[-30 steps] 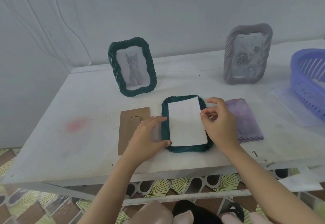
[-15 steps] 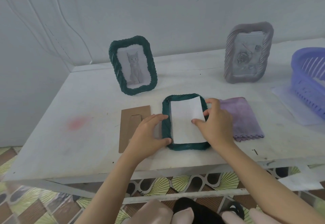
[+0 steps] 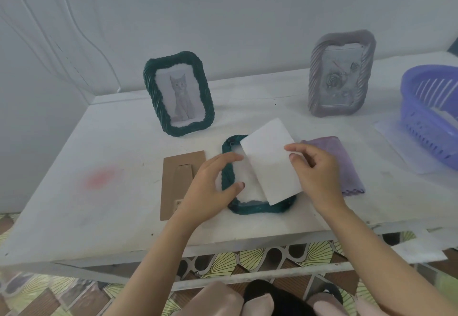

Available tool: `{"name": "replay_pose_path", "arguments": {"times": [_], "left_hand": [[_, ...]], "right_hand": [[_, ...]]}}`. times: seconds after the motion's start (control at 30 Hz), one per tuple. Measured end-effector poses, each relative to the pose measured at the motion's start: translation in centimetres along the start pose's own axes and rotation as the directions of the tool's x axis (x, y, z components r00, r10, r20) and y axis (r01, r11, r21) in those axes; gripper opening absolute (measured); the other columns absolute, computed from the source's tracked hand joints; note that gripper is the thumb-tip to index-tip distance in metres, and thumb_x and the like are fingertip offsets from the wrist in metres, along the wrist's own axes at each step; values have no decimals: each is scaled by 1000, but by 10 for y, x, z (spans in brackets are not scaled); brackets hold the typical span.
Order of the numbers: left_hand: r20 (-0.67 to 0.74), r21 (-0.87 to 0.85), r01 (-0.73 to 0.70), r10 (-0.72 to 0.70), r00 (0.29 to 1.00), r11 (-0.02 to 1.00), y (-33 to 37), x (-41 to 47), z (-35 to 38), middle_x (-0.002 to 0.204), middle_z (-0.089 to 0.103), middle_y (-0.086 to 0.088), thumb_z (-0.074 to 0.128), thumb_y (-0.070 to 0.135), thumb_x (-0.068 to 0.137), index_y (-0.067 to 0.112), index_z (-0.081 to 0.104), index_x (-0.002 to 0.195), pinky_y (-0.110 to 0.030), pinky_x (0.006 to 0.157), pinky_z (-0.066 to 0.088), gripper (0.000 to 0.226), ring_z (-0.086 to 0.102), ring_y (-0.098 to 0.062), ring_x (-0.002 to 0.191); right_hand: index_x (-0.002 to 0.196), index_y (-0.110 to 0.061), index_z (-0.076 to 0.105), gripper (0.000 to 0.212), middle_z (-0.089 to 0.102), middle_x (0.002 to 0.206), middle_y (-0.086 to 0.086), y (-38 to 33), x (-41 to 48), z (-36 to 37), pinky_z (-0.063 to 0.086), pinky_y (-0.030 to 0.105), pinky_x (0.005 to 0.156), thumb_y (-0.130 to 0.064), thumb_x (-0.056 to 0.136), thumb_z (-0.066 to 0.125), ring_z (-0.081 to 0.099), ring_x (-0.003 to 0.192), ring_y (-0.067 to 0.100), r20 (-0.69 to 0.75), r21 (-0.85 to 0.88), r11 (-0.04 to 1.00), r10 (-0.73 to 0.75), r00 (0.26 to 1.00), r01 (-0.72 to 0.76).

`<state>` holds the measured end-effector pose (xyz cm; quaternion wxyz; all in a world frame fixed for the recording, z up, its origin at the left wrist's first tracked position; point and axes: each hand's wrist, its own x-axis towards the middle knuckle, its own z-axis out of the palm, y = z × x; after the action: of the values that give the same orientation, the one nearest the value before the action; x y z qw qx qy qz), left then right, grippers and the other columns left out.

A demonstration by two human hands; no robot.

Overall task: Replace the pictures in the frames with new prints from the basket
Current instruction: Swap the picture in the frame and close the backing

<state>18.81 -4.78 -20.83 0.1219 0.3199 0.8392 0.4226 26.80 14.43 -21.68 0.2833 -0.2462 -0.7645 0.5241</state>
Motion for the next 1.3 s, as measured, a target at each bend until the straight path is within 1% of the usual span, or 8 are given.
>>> {"name": "replay_pose_path", "arguments": {"times": [0.2,0.33,0.57,0.77,0.87,0.93,1.03,1.3], "left_hand": [[63,-453,158,-145,987,877,41,21,22,115,62,16,62,14,86,29,61,113,-25,87,50,31,64,-6,99],[34,-575,166,-179,983,801,65,39,48,109,68,6,61,-3,83,19,65,108,-28,75,55,34,68,-14,87],[131,-666,194,-144,981,720,110,68,106,88,70,5,66,-1,78,15,70,96,-27,75,54,25,66,-10,77],[109,-708,191,-162,981,680,145,87,148,73,72,1,59,-13,80,14,69,92,-24,74,56,31,68,-10,72],[60,-711,175,-190,980,680,153,93,165,70,71,2,56,-13,82,14,68,95,-23,70,56,32,67,-9,70],[19,-706,180,-236,972,685,156,98,175,72,70,-2,56,-12,83,12,68,99,-24,69,57,31,67,-10,69],[-25,-701,212,-320,947,681,158,104,189,76,65,-7,55,-12,83,12,66,100,-21,61,56,31,65,-10,63],[13,-632,298,-375,927,716,167,119,224,82,67,-9,56,-10,83,7,65,105,-28,71,58,30,67,-16,68]], "right_hand": [[90,-28,70,25,65,93,-9,-5,1,-33,49,27,67,-7,84,59,56,75,-3,13,290,936,205,979,-200],[88,-29,70,28,66,92,1,-6,7,-69,48,11,64,-3,83,61,58,76,3,-19,293,947,140,990,-128],[86,-29,71,29,64,80,-5,3,31,-141,49,14,67,-1,81,63,56,75,6,-7,302,948,106,994,-99],[99,-29,66,24,64,93,-14,9,49,-202,46,11,73,-10,87,59,58,79,1,-8,-6,994,-105,994,105],[115,-23,62,27,63,110,-4,18,57,-237,42,22,85,-23,88,57,57,99,13,84,-552,777,-309,947,302],[116,-27,62,30,60,121,0,24,62,-260,41,33,91,-25,86,60,55,109,19,229,-685,664,-194,954,299],[110,-36,64,30,64,115,-7,26,62,-279,50,31,83,-17,87,58,60,100,14,343,-594,776,6,939,212],[104,-25,70,28,55,67,-25,21,80,-300,35,3,52,-7,86,57,51,58,-10,179,-417,879,-169,969,231]]}}
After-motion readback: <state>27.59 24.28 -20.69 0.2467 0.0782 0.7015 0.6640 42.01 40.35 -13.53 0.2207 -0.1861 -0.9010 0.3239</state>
